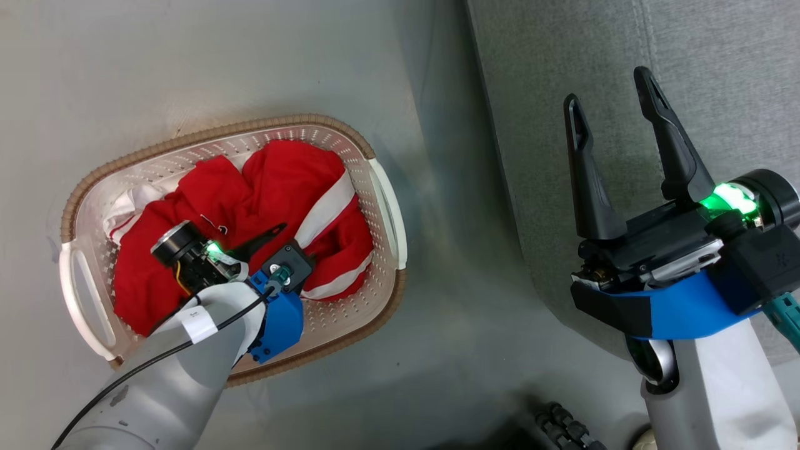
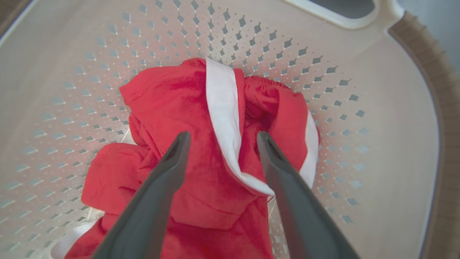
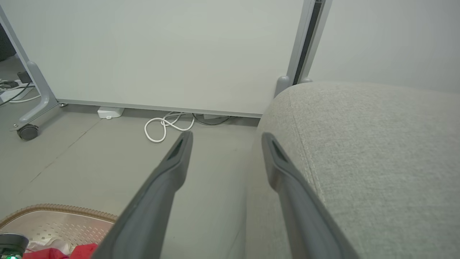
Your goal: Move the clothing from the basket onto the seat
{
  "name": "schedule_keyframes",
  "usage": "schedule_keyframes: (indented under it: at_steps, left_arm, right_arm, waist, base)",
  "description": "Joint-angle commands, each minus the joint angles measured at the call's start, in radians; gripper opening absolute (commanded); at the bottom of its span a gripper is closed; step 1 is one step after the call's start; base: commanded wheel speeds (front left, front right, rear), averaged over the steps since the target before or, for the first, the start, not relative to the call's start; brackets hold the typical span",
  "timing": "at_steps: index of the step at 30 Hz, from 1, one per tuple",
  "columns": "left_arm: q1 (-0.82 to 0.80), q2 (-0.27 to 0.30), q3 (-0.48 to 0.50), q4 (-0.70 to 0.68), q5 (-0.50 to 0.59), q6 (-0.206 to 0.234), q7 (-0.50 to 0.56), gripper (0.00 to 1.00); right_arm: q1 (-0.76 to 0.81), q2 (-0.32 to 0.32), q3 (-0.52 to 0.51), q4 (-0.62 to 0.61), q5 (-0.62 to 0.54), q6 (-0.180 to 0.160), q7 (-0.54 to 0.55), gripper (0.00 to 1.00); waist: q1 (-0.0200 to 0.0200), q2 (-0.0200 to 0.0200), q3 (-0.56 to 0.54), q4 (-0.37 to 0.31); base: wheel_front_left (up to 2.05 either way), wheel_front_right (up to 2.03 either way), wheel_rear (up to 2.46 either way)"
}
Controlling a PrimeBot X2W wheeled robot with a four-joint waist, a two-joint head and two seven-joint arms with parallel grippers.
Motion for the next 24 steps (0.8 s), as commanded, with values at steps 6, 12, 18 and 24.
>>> schedule_keyframes:
  at_steps: [6,12,18,24]
  left_arm:
    - [-0.055,-0.009,-0.071,0.034,-0.061,0.000,0.014,1.00]
    - [-0.082,-0.010,-0.141,0.062,-0.074,0.000,0.086,1.00]
    - [-0.106,-0.016,-0.179,0.075,-0.104,0.000,0.152,1.00]
    - [-0.130,-0.026,-0.188,0.068,-0.175,0.000,0.166,1.00]
  right_arm:
    - [-0.025,-0.004,-0.005,-0.015,-0.007,0.000,-0.003,1.00]
    - [-0.031,-0.003,-0.012,-0.032,-0.017,0.000,-0.003,1.00]
    - [-0.029,-0.003,-0.012,-0.055,-0.028,0.000,-0.003,1.00]
    - [-0.020,-0.003,-0.019,-0.077,-0.041,0.000,-0.003,1.00]
  waist:
    - [-0.0001,0.0000,0.044,0.005]
    - [-0.0001,0.0000,0.075,0.010]
    - [-0.0001,0.0000,0.113,0.015]
    - [-0.0001,0.0000,0.149,0.021]
  base:
    - [0.00,0.00,0.00]
    - [0.00,0.00,0.00]
    - [0.00,0.00,0.00]
    - [0.00,0.00,0.00]
